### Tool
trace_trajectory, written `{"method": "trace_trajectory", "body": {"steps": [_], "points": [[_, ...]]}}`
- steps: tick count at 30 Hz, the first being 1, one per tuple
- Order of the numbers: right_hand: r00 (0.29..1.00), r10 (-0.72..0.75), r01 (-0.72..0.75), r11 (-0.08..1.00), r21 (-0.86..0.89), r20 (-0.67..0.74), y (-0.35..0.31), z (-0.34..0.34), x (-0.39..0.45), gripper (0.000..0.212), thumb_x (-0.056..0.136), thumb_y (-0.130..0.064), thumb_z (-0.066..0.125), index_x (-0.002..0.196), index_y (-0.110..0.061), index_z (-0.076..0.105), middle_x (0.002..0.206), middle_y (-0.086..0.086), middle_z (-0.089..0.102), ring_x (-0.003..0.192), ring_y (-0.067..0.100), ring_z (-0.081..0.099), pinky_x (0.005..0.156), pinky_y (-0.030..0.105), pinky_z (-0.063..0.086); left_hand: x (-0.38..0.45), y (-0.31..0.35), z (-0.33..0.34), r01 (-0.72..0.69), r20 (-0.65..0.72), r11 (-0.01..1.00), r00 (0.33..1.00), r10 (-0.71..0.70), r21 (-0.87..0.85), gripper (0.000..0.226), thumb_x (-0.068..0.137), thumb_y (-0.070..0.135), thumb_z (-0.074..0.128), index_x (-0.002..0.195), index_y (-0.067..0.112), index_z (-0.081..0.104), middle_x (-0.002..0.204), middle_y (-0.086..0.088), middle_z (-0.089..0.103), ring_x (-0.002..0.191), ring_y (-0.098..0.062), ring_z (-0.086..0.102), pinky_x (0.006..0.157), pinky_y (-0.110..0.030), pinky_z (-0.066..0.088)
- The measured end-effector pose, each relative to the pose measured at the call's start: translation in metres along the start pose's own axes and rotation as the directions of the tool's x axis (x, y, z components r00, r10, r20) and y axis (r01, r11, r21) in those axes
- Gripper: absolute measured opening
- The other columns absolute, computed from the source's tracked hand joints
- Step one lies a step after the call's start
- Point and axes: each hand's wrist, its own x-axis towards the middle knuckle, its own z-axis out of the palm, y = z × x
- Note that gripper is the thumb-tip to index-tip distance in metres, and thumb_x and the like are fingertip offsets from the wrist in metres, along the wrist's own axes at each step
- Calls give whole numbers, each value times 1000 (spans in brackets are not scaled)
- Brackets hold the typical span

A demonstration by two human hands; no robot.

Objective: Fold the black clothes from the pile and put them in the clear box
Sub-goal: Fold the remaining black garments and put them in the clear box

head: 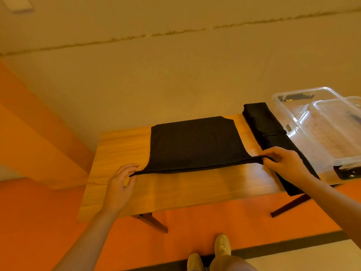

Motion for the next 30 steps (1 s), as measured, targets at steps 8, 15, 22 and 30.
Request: {"method": "trace_trajectory", "body": {"steps": [8, 15, 22, 30], "points": [[979, -49, 95, 968, 233, -197, -35, -8, 10, 18, 92, -2, 57, 100, -14, 67, 88, -3, 66, 64, -9, 61, 56, 4, 45, 29, 45, -23, 207, -114, 935, 962, -248, -288, 14, 94, 12, 57, 107, 17, 62, 87, 7, 61, 66, -4, 49, 55, -16, 37], [983, -20, 74, 952, 297, -182, -24, -12, -10, 20, 91, -10, 61, 107, -19, 67, 87, -6, 70, 77, -5, 65, 68, 4, 48, 15, 50, -32, 207, -96, 936, 965, -243, -285, 14, 92, 15, 60, 104, 19, 66, 92, 3, 68, 73, -3, 57, 61, -16, 42], [995, 93, -97, 936, 338, 28, 8, -26, -37, 15, 78, -6, 72, 89, -16, 72, 77, -1, 74, 76, 10, 70, 71, 12, 54, -27, 53, -25, 325, 3, 909, 942, -336, -261, 14, 88, 12, 65, 101, 15, 71, 94, 5, 71, 79, 4, 65, 65, -4, 46], [922, 121, -187, 971, 149, 367, 38, -43, -51, 15, 81, -3, 69, 87, -17, 71, 76, -3, 74, 72, 10, 71, 61, 13, 52, -77, 82, -8, 380, 91, 906, 925, -370, -185, 13, 89, 0, 61, 96, 9, 68, 41, 16, 55, 33, 6, 44, 39, -4, 33]]}}
